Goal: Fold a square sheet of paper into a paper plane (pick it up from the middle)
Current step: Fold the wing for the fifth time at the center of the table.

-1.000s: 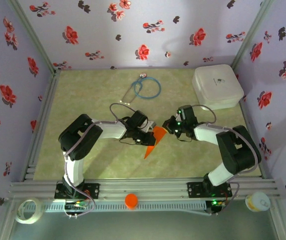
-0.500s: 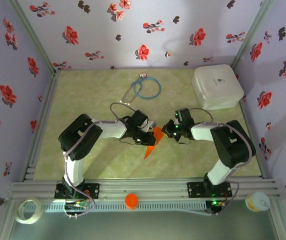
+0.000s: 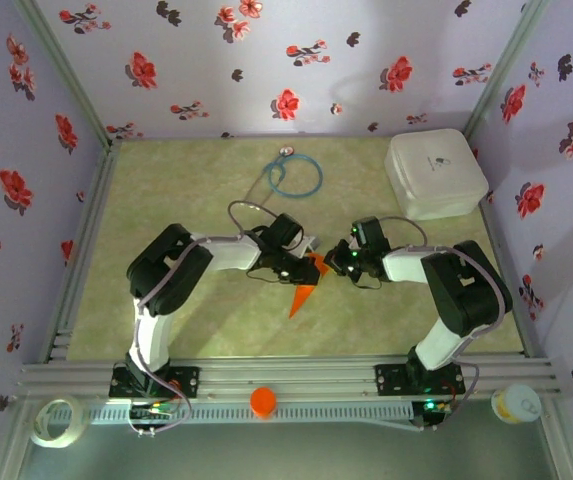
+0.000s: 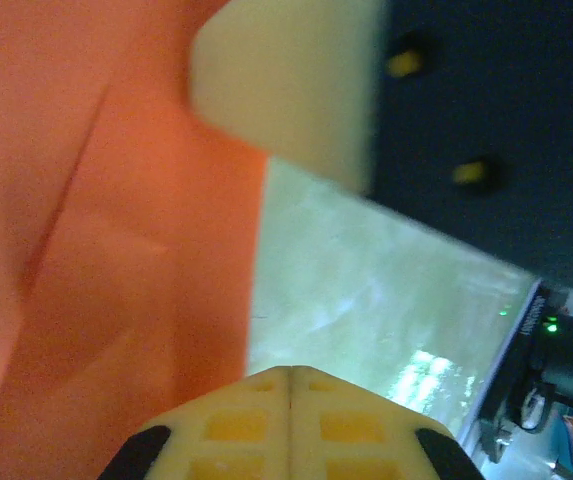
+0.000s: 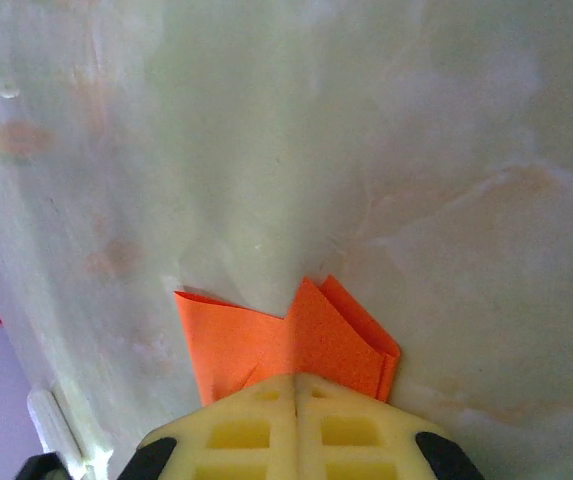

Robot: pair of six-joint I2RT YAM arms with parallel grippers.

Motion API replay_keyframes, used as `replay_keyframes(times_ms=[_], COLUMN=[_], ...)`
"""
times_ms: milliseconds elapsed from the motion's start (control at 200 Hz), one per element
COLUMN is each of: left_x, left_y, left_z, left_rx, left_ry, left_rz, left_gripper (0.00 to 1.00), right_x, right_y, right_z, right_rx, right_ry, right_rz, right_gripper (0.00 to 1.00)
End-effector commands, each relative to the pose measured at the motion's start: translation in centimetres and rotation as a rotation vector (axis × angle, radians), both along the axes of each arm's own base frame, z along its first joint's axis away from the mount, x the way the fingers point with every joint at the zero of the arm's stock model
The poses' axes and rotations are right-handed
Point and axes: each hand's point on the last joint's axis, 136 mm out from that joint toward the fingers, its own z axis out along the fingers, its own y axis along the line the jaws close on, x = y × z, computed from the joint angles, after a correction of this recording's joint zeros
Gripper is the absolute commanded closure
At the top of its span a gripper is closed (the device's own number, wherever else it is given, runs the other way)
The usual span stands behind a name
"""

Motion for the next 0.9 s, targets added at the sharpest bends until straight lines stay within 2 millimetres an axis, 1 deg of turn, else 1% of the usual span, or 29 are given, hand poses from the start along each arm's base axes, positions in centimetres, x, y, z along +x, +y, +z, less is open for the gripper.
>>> replay_keyframes(times_ms=[0,150,250,415,680,810,895], left_x=[-0.1,-0.7,-1.4,-2.2,-3.7,-4.3,-4.7], left_y=[1.1,2.5,3.0,3.3,4.9,5.3,5.8], left_z=[-1.7,-3.2,-3.7,-2.4,-2.2,-1.6,-1.3], left_rx=[0.078,0.157,0.172,0.151,0.152,0.136,0.132], left_ry=[0.039,0.039,0.038,0.012,0.026,0.022,0.022], left_rz=[0.011,0.012,0.005,-0.004,0.003,-0.002,0.008], left_gripper=[1.00,1.00,1.00,0.97,0.94,0.94,0.96], right_x=[-2.2,-2.3,-2.2,-2.3,-2.3,-1.8,-1.3], right_y=[-1.7,-1.8,-1.9,-2.2,-2.1,-1.5,-1.0], right_z=[-2.8,-2.9,-2.8,-3.0,-3.2,-2.5,-1.6], right_rx=[-0.084,-0.091,-0.093,-0.102,-0.097,-0.072,-0.051], right_ry=[0.094,0.094,0.091,0.095,0.096,0.076,0.048], right_rz=[-0.021,-0.023,-0.022,-0.022,-0.016,0.006,0.024], right_gripper=[1.00,1.00,1.00,1.00,1.00,1.00,1.00])
